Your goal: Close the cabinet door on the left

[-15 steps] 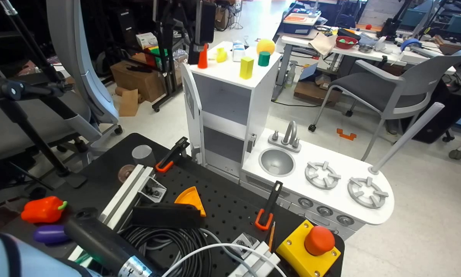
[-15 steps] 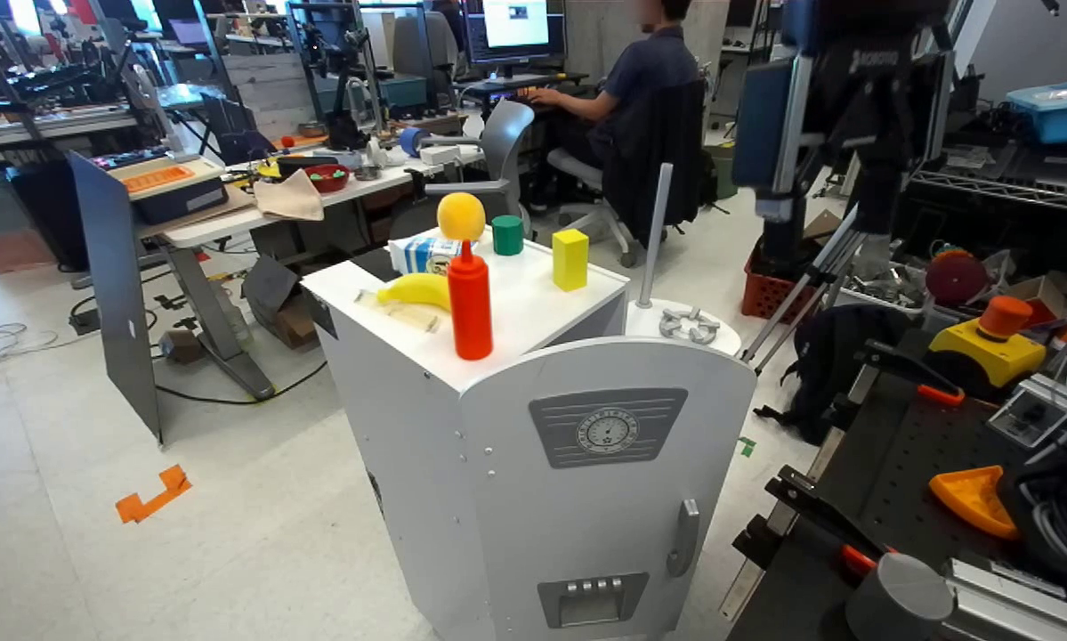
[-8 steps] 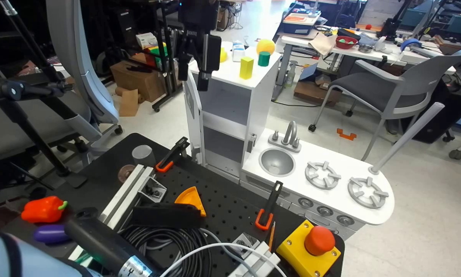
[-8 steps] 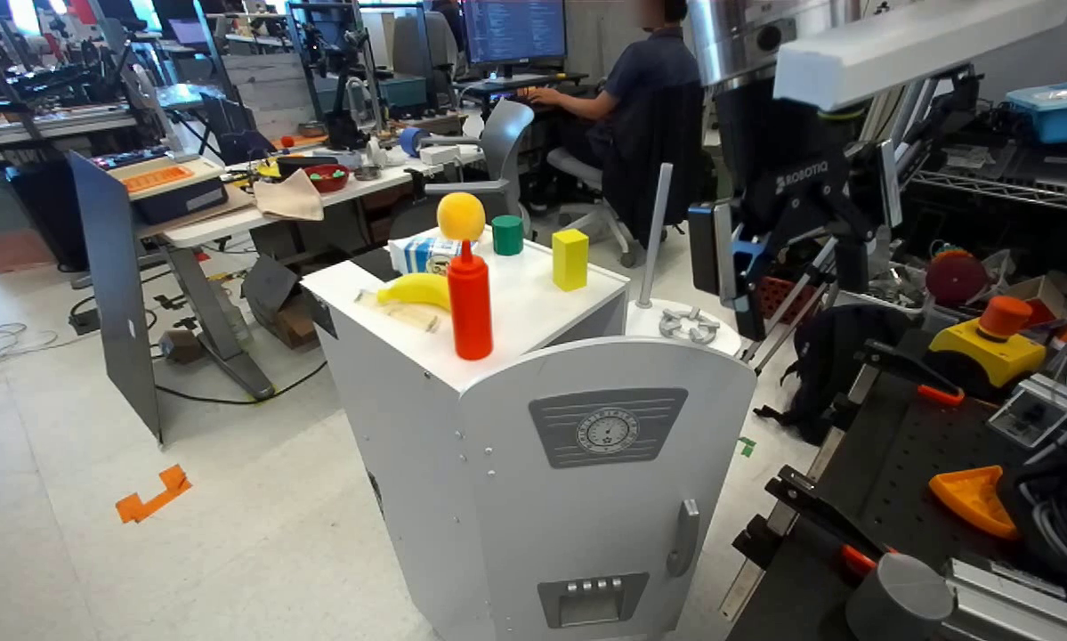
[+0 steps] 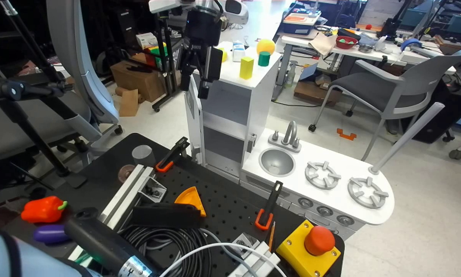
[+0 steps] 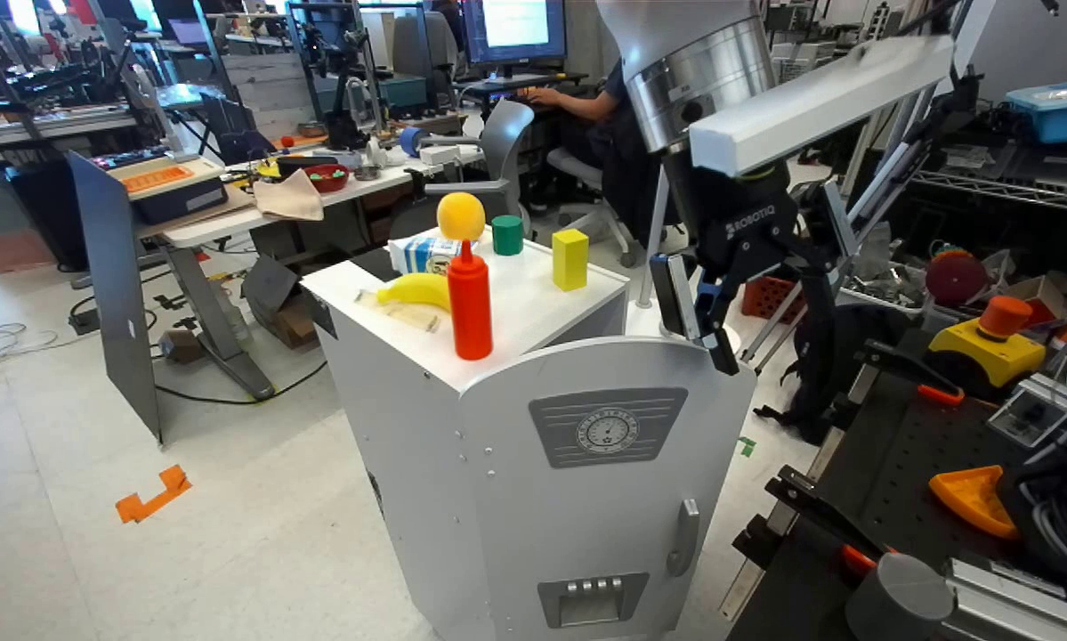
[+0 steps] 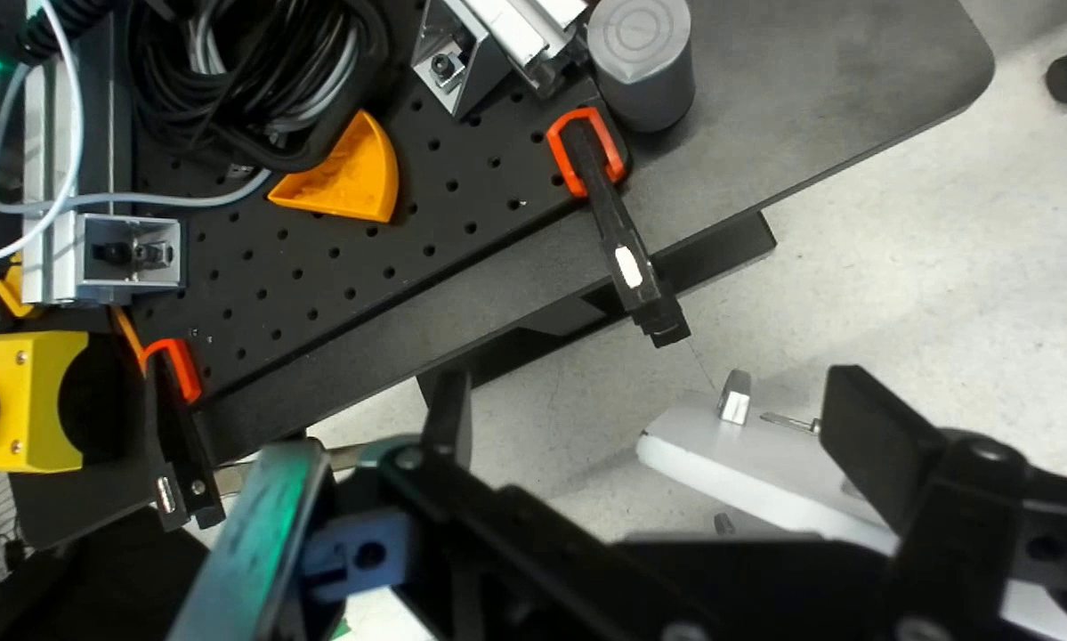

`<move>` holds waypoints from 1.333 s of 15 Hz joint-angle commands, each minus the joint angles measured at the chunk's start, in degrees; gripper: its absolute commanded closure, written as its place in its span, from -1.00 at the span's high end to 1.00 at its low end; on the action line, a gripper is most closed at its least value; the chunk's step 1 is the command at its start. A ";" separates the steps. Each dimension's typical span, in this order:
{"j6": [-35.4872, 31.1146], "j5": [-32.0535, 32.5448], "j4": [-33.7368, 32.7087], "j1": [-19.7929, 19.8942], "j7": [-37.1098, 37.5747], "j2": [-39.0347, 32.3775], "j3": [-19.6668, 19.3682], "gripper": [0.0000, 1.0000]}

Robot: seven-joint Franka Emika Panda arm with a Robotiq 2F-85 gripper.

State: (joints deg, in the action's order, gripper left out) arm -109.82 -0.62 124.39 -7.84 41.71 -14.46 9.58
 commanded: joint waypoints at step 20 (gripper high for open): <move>0.12 10.75 -5.80 -5.30 2.95 0.32 -4.96 1.00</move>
State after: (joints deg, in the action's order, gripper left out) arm -109.03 7.35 116.83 -11.85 43.12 -17.35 5.13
